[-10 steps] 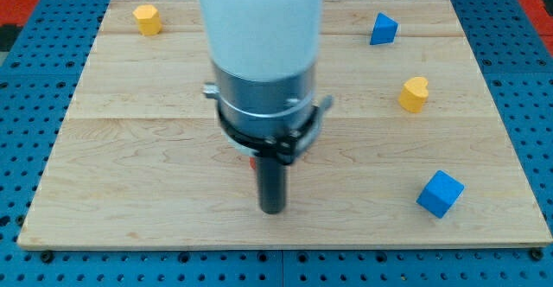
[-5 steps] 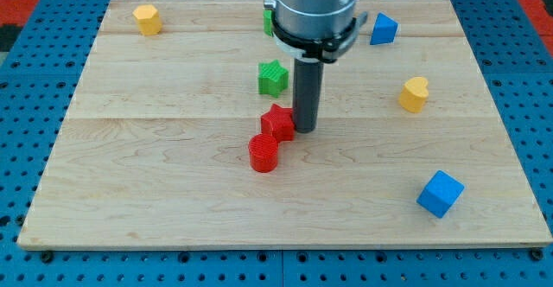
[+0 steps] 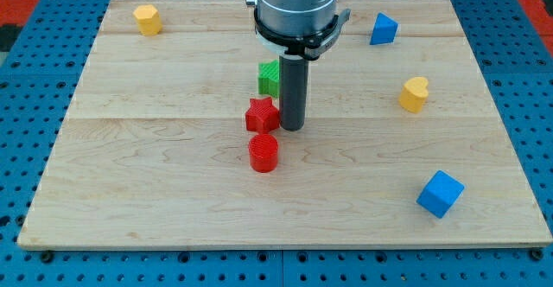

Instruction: Move the green circle towards the green star

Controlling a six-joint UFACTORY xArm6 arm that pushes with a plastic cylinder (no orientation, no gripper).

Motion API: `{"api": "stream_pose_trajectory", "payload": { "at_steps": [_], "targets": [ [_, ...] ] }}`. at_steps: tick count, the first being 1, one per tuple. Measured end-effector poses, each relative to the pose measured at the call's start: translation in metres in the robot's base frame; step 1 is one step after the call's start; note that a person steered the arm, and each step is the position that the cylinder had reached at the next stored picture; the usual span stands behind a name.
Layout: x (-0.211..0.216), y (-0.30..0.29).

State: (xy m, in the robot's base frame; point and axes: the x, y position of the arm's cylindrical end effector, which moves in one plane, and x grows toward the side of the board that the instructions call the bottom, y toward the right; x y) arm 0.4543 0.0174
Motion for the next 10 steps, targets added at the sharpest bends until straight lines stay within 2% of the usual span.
{"api": "stream_pose_trajectory", "payload": {
  "at_steps": [1,2,3,5,7,8,9,10],
  "targets": [
    [-0.021,0.061],
    [-0.065,0.111],
    [-0.123,0.128],
    [-0.216,0.07],
    [-0.248,-0.033],
    [-0.239,-0.057],
    [-0.195,-0.049],
    [-0.194,-0.047]
  ]
}}
